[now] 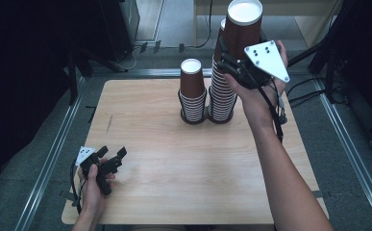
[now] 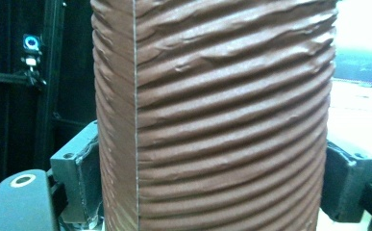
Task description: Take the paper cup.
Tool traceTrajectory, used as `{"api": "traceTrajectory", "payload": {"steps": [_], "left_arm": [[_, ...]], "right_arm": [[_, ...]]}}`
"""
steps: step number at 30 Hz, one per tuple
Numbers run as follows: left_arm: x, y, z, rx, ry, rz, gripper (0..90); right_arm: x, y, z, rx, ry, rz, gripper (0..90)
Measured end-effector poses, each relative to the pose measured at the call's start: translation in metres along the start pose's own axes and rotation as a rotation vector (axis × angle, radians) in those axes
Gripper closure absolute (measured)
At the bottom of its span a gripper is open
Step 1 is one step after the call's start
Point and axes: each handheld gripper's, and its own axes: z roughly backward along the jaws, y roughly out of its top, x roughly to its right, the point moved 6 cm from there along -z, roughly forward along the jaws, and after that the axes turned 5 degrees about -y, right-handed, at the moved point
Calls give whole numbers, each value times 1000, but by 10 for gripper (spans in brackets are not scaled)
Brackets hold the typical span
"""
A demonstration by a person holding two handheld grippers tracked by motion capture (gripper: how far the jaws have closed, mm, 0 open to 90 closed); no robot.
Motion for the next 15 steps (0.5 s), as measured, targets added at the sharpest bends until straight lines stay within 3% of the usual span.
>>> {"api": "traceTrajectory", "payload": {"steps": [3, 7, 15], "left_arm": [[6, 6, 2, 14, -8, 7, 135], [20, 14, 3, -4, 8, -44, 134], [51, 31, -6, 3, -49, -110, 105]], "right_arm": [[2, -1, 8, -5, 4, -17, 144], [4, -7, 20, -14, 1, -33, 144], [5, -30, 44, -54, 23, -39, 144]]}}
